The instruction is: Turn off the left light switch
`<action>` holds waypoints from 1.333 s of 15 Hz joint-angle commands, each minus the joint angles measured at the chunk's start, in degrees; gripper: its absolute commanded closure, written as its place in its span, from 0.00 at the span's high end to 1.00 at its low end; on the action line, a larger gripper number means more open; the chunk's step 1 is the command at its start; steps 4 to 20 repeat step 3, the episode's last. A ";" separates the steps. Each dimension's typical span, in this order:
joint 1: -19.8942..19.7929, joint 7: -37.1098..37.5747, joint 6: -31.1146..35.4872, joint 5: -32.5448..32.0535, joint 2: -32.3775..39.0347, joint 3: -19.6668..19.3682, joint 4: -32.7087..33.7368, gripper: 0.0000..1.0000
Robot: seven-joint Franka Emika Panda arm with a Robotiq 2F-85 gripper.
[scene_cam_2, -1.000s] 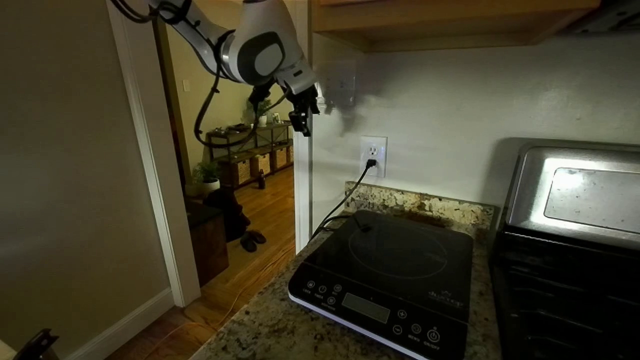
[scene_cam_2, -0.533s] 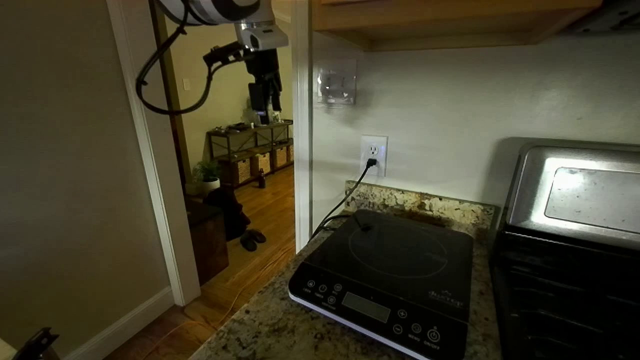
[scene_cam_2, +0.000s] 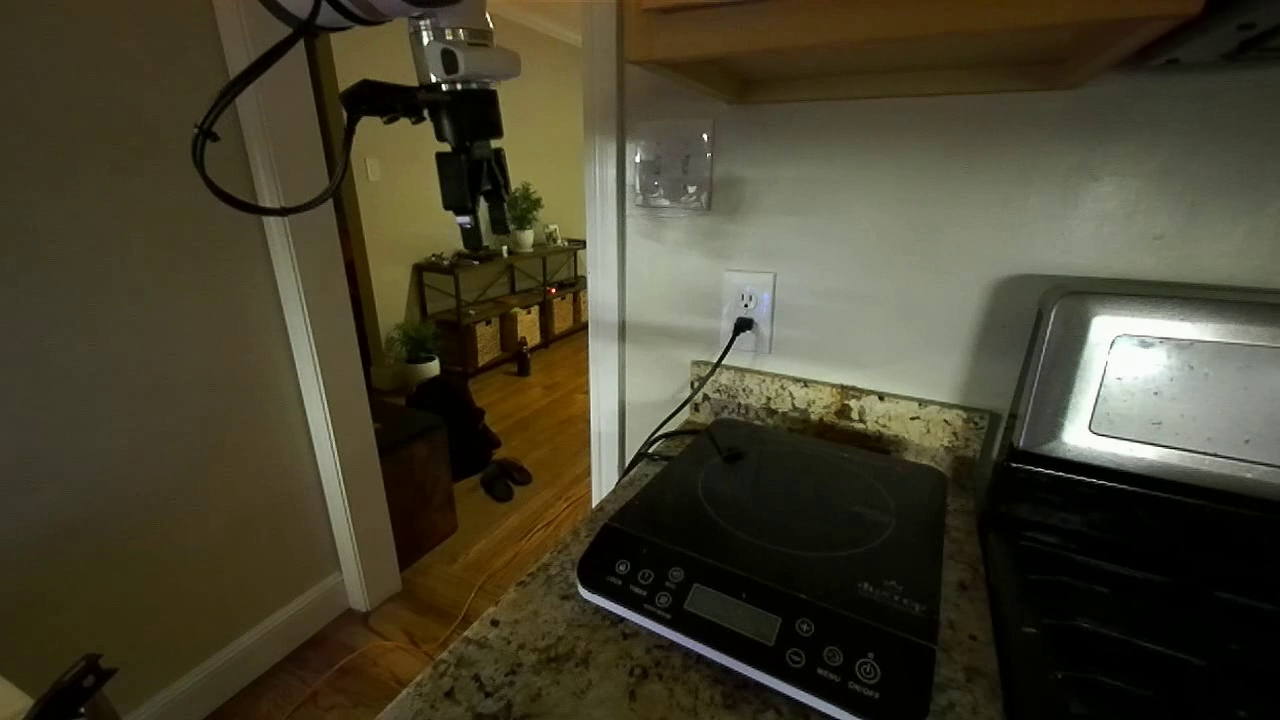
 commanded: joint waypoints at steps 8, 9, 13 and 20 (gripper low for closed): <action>-1.97 -0.11 -0.15 0.00 0.02 1.83 -0.06 1.00; -1.97 -0.11 -0.15 0.00 0.02 1.83 -0.06 1.00; -1.97 -0.11 -0.15 0.00 0.02 1.83 -0.06 1.00; -1.97 -0.11 -0.15 0.00 0.02 1.83 -0.06 1.00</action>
